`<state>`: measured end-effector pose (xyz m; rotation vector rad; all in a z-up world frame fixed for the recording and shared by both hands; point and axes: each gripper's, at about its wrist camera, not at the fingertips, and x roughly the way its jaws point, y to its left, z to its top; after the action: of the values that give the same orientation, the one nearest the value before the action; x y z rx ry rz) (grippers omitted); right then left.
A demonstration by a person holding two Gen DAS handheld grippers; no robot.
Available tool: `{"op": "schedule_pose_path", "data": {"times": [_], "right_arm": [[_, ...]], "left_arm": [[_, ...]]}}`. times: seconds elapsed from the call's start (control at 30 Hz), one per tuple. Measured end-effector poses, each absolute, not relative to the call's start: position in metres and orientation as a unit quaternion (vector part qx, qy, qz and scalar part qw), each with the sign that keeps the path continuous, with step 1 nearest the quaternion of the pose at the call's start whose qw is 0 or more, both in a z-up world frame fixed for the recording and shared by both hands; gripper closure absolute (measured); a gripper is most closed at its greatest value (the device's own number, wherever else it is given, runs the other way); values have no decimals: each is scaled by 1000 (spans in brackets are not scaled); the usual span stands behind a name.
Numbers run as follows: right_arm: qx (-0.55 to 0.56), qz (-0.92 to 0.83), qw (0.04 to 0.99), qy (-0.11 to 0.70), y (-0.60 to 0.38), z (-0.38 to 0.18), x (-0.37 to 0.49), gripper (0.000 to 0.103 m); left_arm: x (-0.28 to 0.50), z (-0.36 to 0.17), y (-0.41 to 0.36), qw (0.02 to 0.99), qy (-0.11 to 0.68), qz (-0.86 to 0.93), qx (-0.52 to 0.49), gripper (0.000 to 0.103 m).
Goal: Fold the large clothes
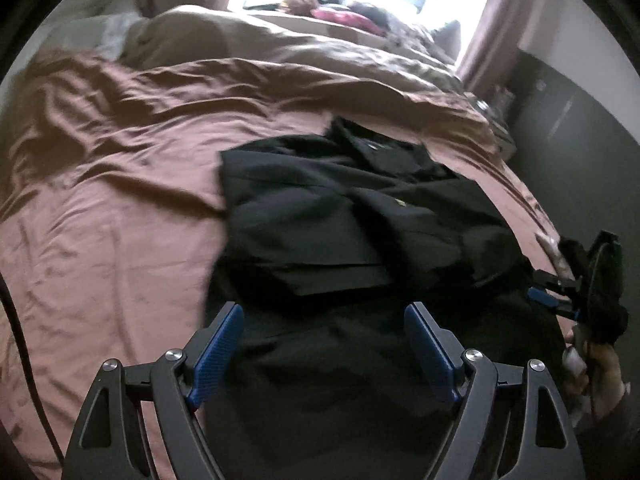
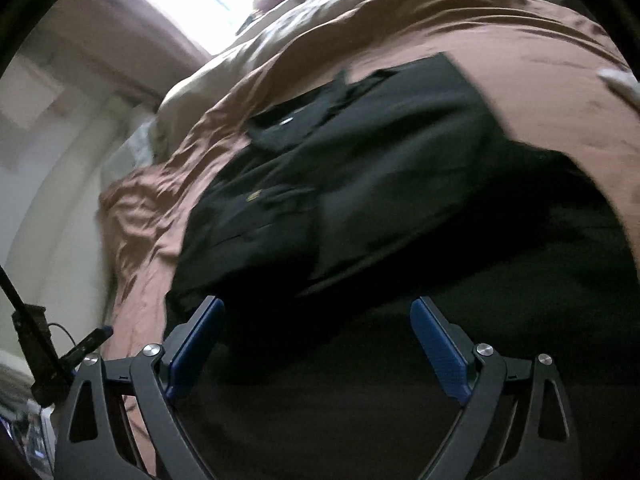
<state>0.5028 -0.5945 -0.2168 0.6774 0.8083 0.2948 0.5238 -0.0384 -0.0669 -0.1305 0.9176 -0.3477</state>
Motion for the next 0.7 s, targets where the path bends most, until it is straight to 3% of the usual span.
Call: {"op": "schedule_pose_path", "data": {"times": [0.07,0.17,0.57,0.7], "right_arm": [[328,130,853,385,-612,-223,505,26],[333,112,852,389,-628,-234,505,33],[391,99,827,391,-665,-268,474,56],[393,98,827,391,-669,-276,472,57]], "left_arm": [[530,-69,-64,876,445,-178,-48,19],[541,-70,-106,871,451,-196,-23,19],[581,-113,-253,833,492,-247,60,19],[593,-136,-272,830,511,-204,96,19]]}}
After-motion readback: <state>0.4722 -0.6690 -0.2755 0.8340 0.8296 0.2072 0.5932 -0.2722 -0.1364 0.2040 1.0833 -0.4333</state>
